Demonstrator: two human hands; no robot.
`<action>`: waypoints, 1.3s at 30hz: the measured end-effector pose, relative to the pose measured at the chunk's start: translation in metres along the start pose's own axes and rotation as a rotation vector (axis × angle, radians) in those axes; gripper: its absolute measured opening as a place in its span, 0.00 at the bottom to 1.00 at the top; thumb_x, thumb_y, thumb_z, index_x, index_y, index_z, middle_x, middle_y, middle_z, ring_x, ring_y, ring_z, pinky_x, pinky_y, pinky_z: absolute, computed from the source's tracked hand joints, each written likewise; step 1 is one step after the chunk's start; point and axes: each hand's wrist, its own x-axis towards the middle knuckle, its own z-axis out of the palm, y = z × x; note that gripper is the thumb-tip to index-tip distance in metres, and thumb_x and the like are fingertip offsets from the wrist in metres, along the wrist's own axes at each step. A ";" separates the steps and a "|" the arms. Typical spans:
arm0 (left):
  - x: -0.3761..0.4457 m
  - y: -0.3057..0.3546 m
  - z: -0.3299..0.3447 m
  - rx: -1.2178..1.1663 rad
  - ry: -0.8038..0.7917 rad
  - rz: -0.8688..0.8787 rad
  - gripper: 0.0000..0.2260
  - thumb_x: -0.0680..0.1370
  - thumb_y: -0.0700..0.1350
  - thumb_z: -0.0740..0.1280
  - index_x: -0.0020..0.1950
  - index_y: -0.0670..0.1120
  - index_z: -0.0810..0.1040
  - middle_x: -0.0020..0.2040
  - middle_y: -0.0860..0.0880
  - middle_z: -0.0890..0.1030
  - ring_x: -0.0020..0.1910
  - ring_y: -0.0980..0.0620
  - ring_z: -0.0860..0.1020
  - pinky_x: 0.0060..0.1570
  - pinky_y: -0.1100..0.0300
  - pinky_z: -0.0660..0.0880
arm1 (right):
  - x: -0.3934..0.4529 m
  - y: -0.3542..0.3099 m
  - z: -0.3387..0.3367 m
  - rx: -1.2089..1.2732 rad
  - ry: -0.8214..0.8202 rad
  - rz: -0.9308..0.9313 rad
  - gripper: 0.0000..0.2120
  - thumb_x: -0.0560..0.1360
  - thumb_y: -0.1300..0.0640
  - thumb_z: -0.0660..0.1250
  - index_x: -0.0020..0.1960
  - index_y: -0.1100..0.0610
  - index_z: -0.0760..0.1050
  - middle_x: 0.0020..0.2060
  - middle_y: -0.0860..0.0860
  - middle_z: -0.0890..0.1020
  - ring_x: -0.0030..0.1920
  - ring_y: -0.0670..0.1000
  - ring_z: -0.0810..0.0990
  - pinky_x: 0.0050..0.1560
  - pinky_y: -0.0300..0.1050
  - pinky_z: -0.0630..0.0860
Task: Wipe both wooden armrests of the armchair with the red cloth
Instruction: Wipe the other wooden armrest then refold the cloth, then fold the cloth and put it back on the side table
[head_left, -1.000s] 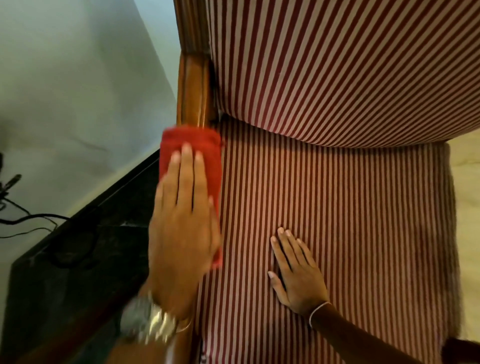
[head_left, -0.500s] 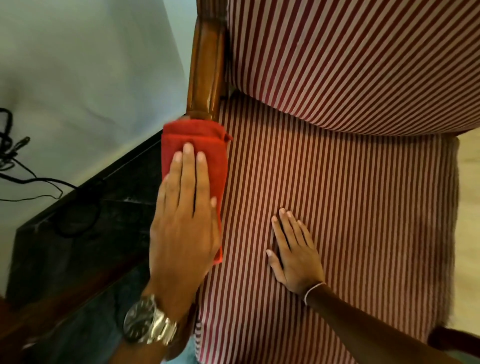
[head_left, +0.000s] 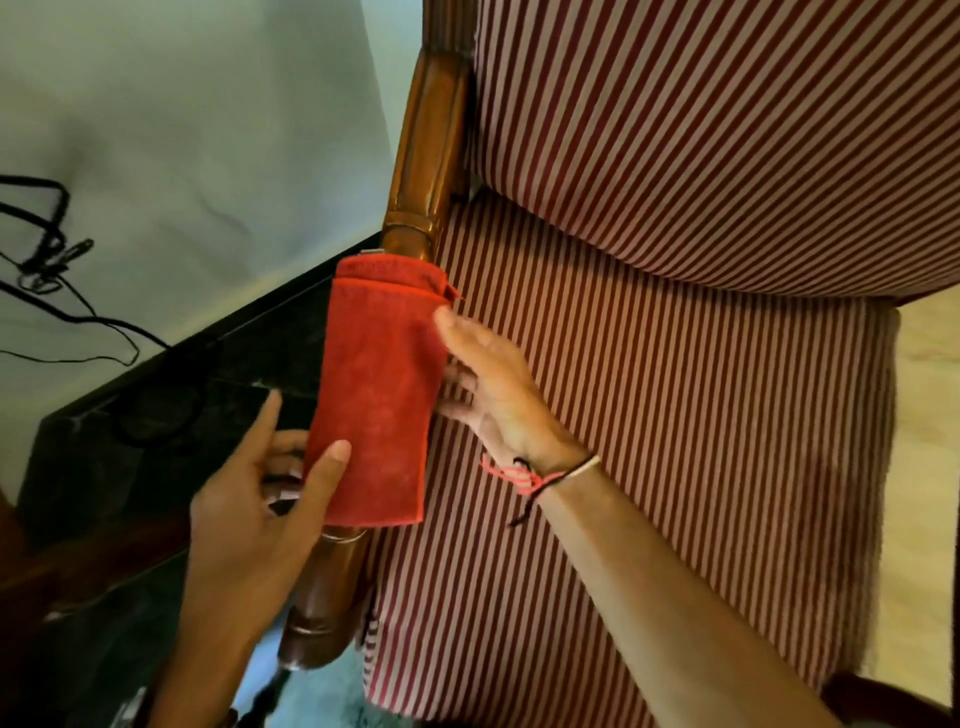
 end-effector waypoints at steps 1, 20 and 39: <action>0.001 0.002 0.001 0.002 0.000 0.007 0.42 0.69 0.60 0.67 0.81 0.50 0.59 0.49 0.60 0.78 0.45 0.68 0.78 0.44 0.71 0.70 | 0.004 -0.002 0.002 -0.064 0.008 -0.031 0.13 0.78 0.49 0.70 0.62 0.47 0.79 0.57 0.46 0.86 0.59 0.45 0.85 0.58 0.50 0.84; -0.130 0.111 0.177 -0.553 -0.430 -0.058 0.26 0.64 0.43 0.74 0.59 0.62 0.77 0.54 0.66 0.85 0.53 0.65 0.84 0.42 0.74 0.78 | -0.145 -0.029 -0.202 0.230 0.040 -0.208 0.21 0.71 0.65 0.69 0.62 0.53 0.80 0.52 0.52 0.87 0.51 0.51 0.86 0.56 0.51 0.83; -0.322 0.239 0.530 -0.220 -0.510 -0.061 0.37 0.76 0.47 0.73 0.80 0.56 0.58 0.74 0.54 0.72 0.69 0.55 0.74 0.69 0.49 0.75 | -0.307 -0.026 -0.567 0.224 0.350 -0.187 0.25 0.71 0.68 0.64 0.68 0.59 0.76 0.53 0.57 0.85 0.52 0.56 0.85 0.52 0.53 0.84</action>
